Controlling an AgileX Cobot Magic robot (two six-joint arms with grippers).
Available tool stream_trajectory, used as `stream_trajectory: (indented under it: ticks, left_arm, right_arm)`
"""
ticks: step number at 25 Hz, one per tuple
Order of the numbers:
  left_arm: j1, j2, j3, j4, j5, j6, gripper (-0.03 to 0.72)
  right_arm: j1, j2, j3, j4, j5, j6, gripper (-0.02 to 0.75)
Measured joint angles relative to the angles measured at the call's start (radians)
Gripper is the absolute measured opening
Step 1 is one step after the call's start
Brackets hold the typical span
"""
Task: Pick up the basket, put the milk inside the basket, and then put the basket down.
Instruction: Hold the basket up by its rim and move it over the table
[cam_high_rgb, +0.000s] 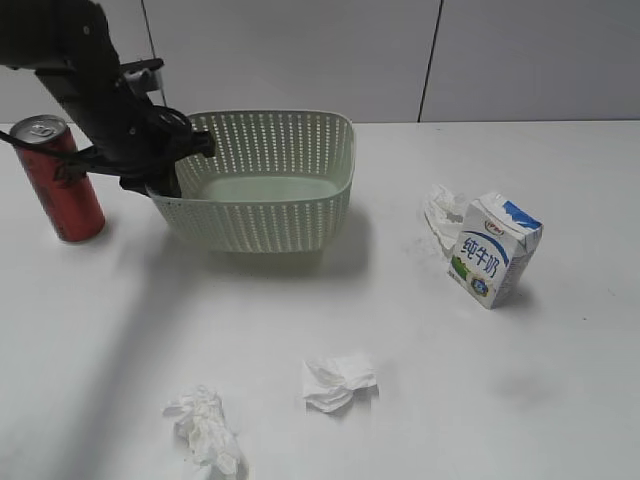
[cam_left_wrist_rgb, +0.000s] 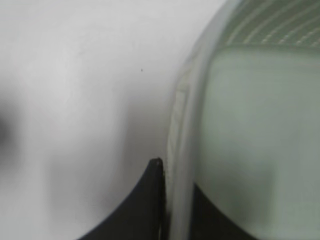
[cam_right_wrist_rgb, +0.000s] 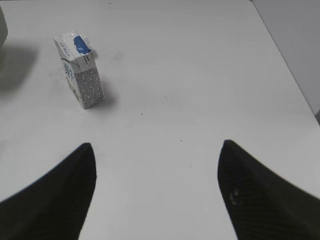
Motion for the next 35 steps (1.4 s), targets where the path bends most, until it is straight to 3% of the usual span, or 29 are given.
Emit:
stream_trajectory:
  ticks: [14, 19, 21, 26, 32, 35]
  left_arm:
    - [0.000, -0.060, 0.000, -0.005, 0.068, -0.011, 0.006]
    - [0.000, -0.060, 0.000, -0.005, 0.067, -0.012, 0.006]
    - [0.000, -0.060, 0.000, -0.005, 0.068, -0.012, 0.006]
    - [0.000, -0.060, 0.000, -0.005, 0.069, -0.012, 0.006]
    - [0.000, -0.060, 0.000, -0.004, 0.072, -0.012, 0.006]
    - [0.000, -0.060, 0.000, -0.004, 0.080, -0.012, 0.006]
  right_arm:
    - [0.000, 0.000, -0.002, 0.000, -0.001, 0.000, 0.575]
    - [0.000, 0.043, -0.034, 0.043, -0.172, -0.027, 0.619]
    - [0.000, 0.104, -0.035, 0.062, -0.257, -0.054, 0.659]
    - [0.000, 0.372, -0.055, 0.114, -0.392, -0.103, 0.678]
    - [0.002, 0.742, -0.162, 0.334, -0.443, -0.361, 0.677]
    - [0.029, 0.900, -0.237, 0.367, -0.437, -0.411, 0.674]
